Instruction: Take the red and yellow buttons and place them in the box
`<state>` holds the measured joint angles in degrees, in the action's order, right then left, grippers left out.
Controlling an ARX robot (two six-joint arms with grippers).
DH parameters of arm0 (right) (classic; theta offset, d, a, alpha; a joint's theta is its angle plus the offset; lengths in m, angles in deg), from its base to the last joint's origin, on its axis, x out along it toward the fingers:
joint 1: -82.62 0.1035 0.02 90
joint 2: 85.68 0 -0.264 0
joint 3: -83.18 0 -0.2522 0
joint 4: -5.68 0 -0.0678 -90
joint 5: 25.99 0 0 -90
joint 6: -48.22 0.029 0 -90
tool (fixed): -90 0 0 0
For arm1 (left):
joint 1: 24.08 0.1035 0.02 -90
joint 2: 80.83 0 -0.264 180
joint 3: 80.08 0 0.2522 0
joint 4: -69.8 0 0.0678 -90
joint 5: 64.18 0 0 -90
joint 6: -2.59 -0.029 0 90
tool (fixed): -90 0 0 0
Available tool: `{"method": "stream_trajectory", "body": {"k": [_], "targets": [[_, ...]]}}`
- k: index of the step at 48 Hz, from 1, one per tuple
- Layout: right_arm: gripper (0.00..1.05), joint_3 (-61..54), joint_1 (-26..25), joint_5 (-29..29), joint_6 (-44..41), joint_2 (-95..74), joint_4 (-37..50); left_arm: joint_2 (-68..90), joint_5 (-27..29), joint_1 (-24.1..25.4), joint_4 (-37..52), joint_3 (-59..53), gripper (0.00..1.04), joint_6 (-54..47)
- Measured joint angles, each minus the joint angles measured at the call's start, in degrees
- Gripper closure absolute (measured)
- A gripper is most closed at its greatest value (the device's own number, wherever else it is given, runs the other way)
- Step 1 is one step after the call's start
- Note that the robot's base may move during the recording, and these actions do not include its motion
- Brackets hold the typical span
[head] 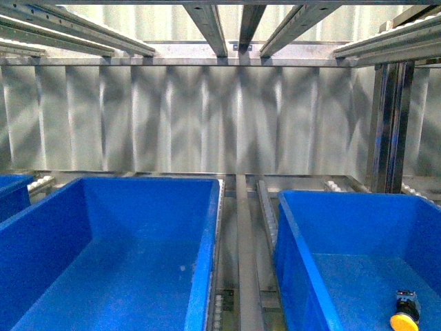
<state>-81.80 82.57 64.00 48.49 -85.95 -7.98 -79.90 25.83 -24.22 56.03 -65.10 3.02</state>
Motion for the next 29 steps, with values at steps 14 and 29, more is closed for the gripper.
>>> {"method": "stream_trajectory", "body": {"k": [14, 29], "targets": [[0.06, 0.0, 0.0, 0.3, 0.0, 0.0, 0.0, 0.0, 0.0, 0.0, 0.0, 0.0, 0.08, 0.0], [0.06, 0.0, 0.0, 0.2, 0.0, 0.0, 0.0, 0.0, 0.0, 0.0, 0.0, 0.0, 0.08, 0.0]]}}
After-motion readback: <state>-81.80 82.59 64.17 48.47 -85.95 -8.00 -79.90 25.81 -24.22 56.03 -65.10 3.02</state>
